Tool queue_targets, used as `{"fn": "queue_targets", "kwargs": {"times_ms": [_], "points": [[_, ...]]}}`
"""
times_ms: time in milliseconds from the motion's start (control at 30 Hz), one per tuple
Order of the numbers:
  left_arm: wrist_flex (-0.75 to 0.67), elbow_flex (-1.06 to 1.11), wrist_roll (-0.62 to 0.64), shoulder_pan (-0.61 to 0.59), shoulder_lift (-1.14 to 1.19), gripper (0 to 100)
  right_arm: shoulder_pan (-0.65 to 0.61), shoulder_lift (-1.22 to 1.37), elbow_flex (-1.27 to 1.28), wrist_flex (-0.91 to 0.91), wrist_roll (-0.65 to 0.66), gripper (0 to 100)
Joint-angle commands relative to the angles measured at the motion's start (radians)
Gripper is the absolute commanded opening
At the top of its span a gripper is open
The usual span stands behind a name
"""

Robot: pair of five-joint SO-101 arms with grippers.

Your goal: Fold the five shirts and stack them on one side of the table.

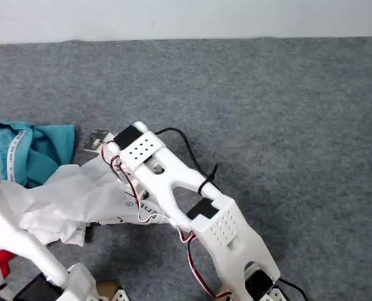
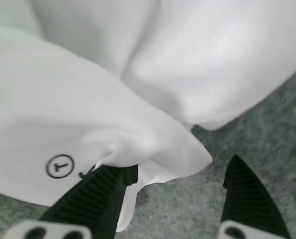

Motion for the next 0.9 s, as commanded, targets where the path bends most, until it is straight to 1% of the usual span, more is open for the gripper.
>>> {"fn": "queue_targets", "kwargs": {"times_ms": [0, 200, 233, 300, 400, 500, 567, 700, 867], "points": [[-0.018, -0.004, -0.003, -0.002, -0.029, 0, -0.028, 0.007, -0.054, -0.008, 0.020, 28.4], [-0.018, -0.002, -0.003, -0.002, -0.028, 0, -0.038, 0.065, -0.057, 0.001, 0.017, 28.1], [-0.018, -0.002, -0.003, -0.002, -0.028, 0, -0.038, 0.065, -0.057, 0.001, 0.017, 26.6], [-0.018, 0.005, -0.003, -0.002, -0.028, 0, -0.038, 0.061, -0.057, 0.002, 0.018, 19.9], [-0.043, 0.042, -0.003, -0.002, -0.029, 0, -0.035, 0.035, -0.058, 0.002, 0.018, 7.2], [-0.061, 0.070, -0.003, -0.002, -0.029, 0, -0.031, 0.005, -0.058, 0.010, 0.061, 1.8], [-0.061, 0.071, -0.003, -0.002, -0.029, 0, -0.031, -0.022, -0.058, 0.041, 0.100, 1.0], [-0.061, 0.071, -0.005, -0.002, -0.035, 0, -0.005, -0.085, -0.058, 0.111, 0.132, 1.0], [-0.060, 0.064, -0.008, -0.002, -0.038, 0, 0.116, -0.173, -0.058, 0.194, 0.164, 1.0]]}}
